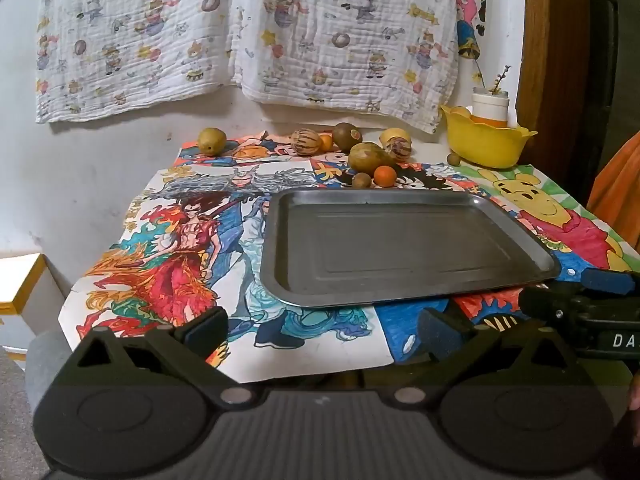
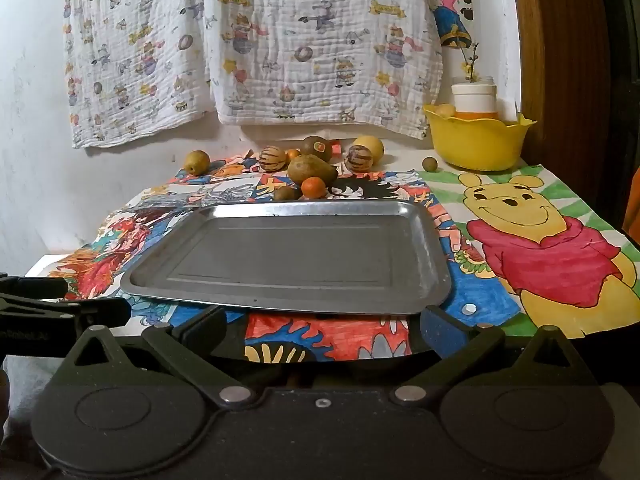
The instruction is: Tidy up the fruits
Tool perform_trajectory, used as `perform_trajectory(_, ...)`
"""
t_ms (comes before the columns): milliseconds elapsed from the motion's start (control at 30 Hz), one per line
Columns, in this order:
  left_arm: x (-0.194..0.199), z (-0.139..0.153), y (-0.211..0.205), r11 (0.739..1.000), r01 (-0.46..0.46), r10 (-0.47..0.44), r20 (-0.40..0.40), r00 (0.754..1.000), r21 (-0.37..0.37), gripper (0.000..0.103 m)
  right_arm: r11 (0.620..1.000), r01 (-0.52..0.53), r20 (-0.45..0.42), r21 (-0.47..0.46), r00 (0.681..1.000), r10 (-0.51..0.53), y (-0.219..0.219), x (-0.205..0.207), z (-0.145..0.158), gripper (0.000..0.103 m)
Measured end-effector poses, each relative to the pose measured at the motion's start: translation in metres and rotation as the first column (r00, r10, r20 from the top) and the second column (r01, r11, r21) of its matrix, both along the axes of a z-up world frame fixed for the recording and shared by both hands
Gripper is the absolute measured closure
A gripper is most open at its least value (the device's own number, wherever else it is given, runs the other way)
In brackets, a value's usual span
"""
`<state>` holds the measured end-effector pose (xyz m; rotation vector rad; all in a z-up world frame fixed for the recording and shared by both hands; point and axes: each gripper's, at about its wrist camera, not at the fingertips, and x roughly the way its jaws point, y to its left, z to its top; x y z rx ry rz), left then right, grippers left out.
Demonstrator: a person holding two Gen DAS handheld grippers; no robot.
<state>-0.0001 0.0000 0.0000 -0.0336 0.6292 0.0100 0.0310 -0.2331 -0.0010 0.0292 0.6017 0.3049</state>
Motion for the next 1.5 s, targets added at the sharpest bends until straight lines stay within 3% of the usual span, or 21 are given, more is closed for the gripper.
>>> perform_trajectory(1500,0.0002,-0.0001,-0.0001,1.0,0.0,0.0,-0.012,1.0,0.003,0.0,1.0,0.003,-0.01,0.007,1.0,-0.002,0.0007,-0.0013,-0.004,0.0)
